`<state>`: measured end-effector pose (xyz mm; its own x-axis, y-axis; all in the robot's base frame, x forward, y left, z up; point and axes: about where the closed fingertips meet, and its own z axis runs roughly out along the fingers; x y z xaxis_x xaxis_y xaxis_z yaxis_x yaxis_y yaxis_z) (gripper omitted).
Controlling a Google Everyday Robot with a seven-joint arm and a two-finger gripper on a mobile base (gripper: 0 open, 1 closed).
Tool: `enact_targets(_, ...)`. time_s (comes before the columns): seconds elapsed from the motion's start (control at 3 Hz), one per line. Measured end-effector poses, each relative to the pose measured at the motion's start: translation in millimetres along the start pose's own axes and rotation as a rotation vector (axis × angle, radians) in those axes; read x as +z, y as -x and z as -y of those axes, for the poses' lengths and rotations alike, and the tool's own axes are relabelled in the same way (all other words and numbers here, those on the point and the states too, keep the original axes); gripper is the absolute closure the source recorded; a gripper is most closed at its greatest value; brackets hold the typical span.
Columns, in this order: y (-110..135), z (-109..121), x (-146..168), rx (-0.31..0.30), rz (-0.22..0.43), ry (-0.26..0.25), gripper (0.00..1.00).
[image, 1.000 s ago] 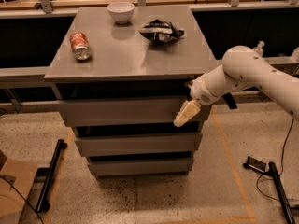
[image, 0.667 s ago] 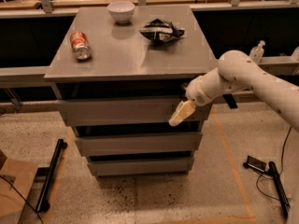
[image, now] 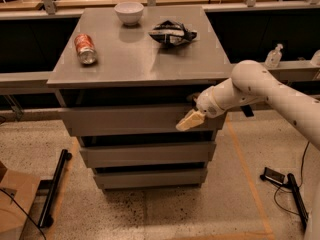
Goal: Open top drawer
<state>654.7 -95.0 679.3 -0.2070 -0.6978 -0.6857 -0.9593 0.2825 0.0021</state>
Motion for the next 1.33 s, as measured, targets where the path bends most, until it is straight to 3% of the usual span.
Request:
enact_targets(0.67,8.3,-0.1,-9.1,0.000,0.000,0.000,0.87)
enact_targets(1.0,9.8,-0.2,-10.9,0.000,0.000,0.000,1.00)
enact_targets(1.33,9.8,-0.2,-10.8,0.001,-0.001,0.001,1.00)
